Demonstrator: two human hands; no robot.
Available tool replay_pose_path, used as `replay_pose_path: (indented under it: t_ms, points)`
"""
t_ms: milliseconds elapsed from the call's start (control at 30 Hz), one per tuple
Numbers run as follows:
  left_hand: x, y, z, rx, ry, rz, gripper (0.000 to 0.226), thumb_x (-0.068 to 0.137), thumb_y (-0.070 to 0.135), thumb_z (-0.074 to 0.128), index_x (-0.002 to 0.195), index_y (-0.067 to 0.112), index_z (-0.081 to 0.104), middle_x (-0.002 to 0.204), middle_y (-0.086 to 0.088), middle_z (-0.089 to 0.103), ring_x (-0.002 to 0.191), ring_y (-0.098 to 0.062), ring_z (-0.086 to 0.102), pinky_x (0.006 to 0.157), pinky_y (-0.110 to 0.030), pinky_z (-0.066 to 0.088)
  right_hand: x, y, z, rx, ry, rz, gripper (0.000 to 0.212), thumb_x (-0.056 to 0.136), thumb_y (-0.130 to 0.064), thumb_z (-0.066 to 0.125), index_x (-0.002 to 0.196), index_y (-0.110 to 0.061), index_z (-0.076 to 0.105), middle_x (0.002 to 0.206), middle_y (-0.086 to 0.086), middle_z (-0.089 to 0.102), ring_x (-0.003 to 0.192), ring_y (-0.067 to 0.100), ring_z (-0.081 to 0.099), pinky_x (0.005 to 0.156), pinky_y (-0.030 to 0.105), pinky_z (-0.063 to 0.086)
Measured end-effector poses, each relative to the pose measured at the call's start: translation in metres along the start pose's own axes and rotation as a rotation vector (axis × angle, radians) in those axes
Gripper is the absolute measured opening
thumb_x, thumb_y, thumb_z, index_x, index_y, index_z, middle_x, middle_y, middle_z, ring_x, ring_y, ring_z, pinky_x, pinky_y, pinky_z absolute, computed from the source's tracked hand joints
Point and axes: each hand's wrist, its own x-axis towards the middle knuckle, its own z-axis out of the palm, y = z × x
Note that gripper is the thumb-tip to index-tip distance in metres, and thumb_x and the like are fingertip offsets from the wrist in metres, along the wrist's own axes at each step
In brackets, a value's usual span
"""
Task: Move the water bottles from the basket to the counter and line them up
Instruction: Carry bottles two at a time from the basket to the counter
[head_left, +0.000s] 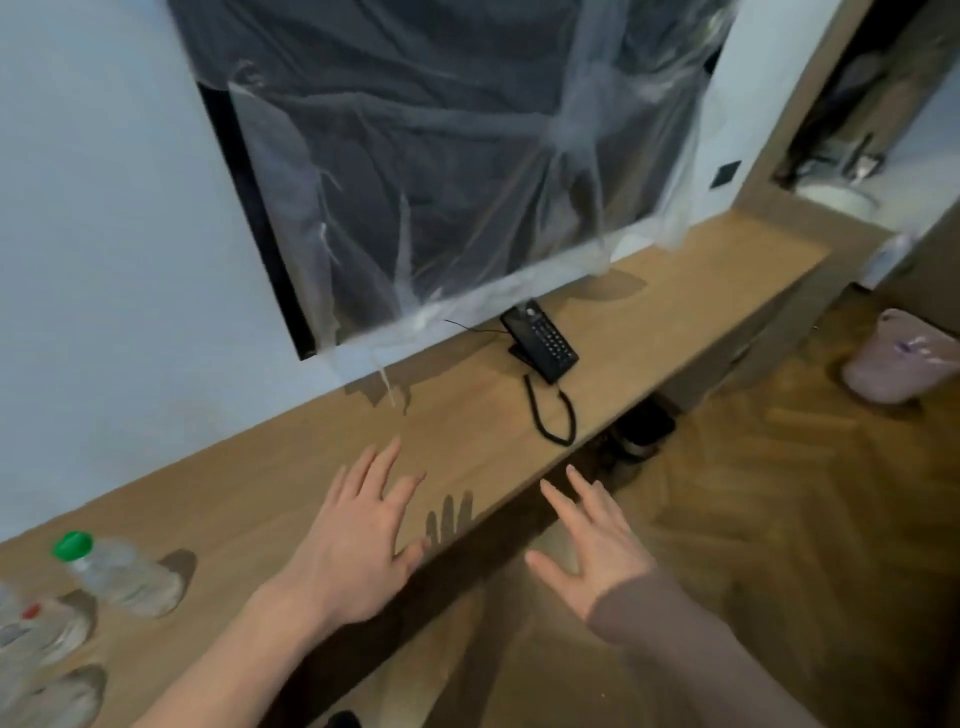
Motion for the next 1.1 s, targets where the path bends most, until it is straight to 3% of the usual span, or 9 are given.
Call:
replay_pose_path:
  t_ms: [167, 467, 733, 833, 967, 1100]
  points:
    - [0.048, 0.11, 0.02, 0.072, -0.011, 0.196, 0.079, 0.099, 0.068, 0.04, 0.165, 0.042, 0.005, 0.165, 0.003, -0.04, 0.154, -0.026, -0.033, 0.125, -0.048, -0.015, -0.058, 0.104, -0.037, -0.002, 0.054, 0.179, 0.083, 0.103, -0.069, 0.039, 0.166, -0.042, -0.008, 0.168, -0.017, -0.032, 0.159, 0.02, -0.025, 0.132, 0.044, 0.0]
    - [0.136, 0.273, 0.016, 0.101, -0.036, 0.451, 0.08, 0.1, 0.069, 0.038, 0.165, 0.04, 0.001, 0.166, 0.003, -0.037, 0.154, -0.024, -0.033, 0.127, -0.05, -0.013, -0.122, 0.235, -0.097, 0.084, 0.251, 0.389, 0.084, 0.1, -0.073, 0.035, 0.166, -0.044, -0.009, 0.169, -0.011, -0.031, 0.158, 0.024, -0.026, 0.122, 0.041, -0.012]
    - [0.243, 0.387, 0.031, 0.075, -0.059, 0.548, 0.079, 0.103, 0.064, 0.04, 0.166, 0.038, 0.0, 0.167, 0.004, -0.036, 0.154, -0.024, -0.033, 0.127, -0.05, -0.011, -0.1, 0.341, -0.163, 0.034, 0.301, 0.48, 0.084, 0.1, -0.075, 0.029, 0.164, -0.044, -0.014, 0.169, -0.009, -0.033, 0.155, 0.027, -0.032, 0.131, 0.055, -0.004]
    - [0.296, 0.424, 0.036, 0.077, -0.08, 0.567, 0.079, 0.102, 0.064, 0.039, 0.166, 0.038, 0.0, 0.165, 0.004, -0.039, 0.152, -0.024, -0.035, 0.127, -0.05, -0.013, -0.078, 0.381, -0.198, 0.052, 0.29, 0.502, 0.084, 0.095, -0.079, 0.023, 0.164, -0.045, -0.012, 0.168, -0.012, -0.034, 0.155, 0.026, -0.032, 0.131, 0.057, -0.003]
    - [0.364, 0.48, 0.036, 0.107, -0.118, 0.599, 0.079, 0.103, 0.065, 0.038, 0.165, 0.038, -0.001, 0.166, 0.003, -0.037, 0.153, -0.024, -0.033, 0.128, -0.053, -0.01, -0.054, 0.435, -0.241, 0.041, 0.334, 0.54, 0.1, 0.075, -0.091, 0.002, 0.164, -0.047, -0.011, 0.169, -0.014, -0.033, 0.156, 0.026, -0.031, 0.131, 0.057, -0.002]
    - [0.426, 0.55, 0.049, 0.162, -0.17, 0.681, 0.081, 0.101, 0.067, 0.039, 0.166, 0.037, 0.0, 0.167, 0.001, -0.036, 0.155, -0.026, -0.03, 0.128, -0.053, -0.011, -0.049, 0.491, -0.263, 0.041, 0.383, 0.611, 0.096, 0.078, -0.09, 0.0, 0.163, -0.048, -0.015, 0.168, -0.015, -0.034, 0.156, 0.024, -0.032, 0.129, 0.054, -0.007]
